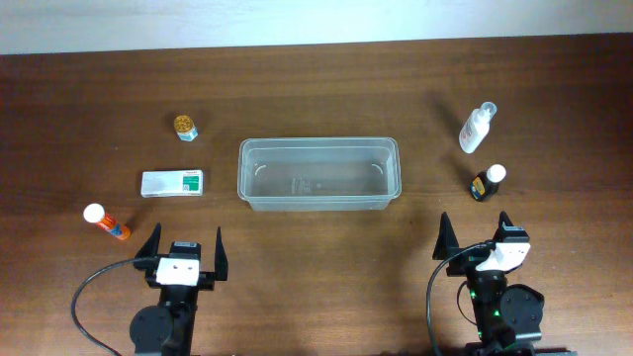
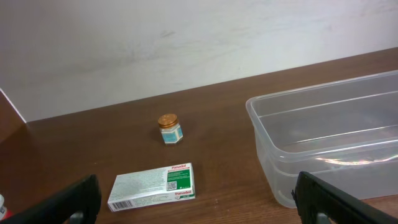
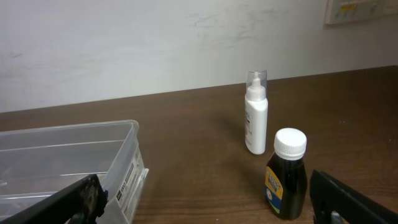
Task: Pack container
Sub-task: 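Move the right gripper up toward the white spray bottle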
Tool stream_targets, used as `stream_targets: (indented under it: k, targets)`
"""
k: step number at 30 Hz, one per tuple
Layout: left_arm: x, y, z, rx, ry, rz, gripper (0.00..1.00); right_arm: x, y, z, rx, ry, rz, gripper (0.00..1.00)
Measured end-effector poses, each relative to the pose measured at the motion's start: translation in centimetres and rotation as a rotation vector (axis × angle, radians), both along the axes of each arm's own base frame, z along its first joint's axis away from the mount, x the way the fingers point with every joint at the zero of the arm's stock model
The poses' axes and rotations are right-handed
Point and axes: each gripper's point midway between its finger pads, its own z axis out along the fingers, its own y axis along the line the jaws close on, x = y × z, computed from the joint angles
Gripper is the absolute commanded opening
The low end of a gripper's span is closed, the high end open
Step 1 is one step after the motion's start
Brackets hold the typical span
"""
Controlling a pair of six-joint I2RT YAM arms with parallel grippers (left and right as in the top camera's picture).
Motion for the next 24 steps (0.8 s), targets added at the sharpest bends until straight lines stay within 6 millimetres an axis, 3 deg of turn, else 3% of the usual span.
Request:
stream_targets:
  k: [19,24]
  targets:
    - [0.0,0.0,0.0,0.000,0.000,0.000,0.99,0.0,0.6,0.2,0.002,-0.010,0.034,0.98]
    - [0.0,0.0,0.0,0.000,0.000,0.000,0.99,-0.4,0.9,2.7,-0.044,-0.048,0.055,0.98]
